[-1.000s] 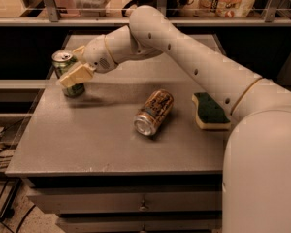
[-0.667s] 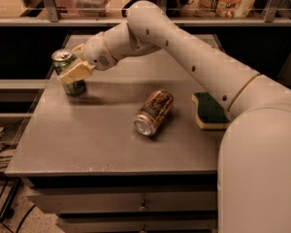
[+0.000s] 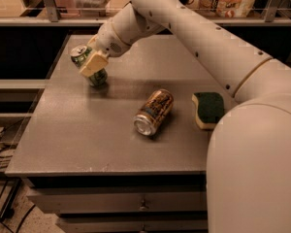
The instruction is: Knock green can over
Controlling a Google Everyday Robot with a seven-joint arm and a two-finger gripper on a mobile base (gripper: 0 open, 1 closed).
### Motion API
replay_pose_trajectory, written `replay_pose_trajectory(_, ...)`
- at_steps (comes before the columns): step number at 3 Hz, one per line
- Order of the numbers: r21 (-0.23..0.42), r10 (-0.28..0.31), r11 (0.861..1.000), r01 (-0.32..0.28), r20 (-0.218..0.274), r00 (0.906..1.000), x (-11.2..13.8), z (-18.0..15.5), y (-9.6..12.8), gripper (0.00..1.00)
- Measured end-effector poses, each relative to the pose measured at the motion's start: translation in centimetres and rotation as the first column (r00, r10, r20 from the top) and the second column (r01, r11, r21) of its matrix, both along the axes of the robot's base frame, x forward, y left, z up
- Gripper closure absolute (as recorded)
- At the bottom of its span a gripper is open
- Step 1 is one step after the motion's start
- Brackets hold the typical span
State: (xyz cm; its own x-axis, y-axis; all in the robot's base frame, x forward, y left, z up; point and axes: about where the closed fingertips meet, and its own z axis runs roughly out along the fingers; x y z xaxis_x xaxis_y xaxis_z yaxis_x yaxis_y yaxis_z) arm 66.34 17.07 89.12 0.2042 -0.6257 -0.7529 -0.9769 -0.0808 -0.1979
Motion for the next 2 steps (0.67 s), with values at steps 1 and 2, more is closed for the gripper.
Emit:
replay_pose_trajectory(1, -0.162, -0.052, 0.985, 0.063, 0.068, 0.9963, 2.46, -0.60, -3.38, 0.83)
replay_pose_trajectory(2, -0.186, -0.057, 0.980, 0.071, 0.079, 0.9952, 2.80, -0.54, -3.86, 0.60)
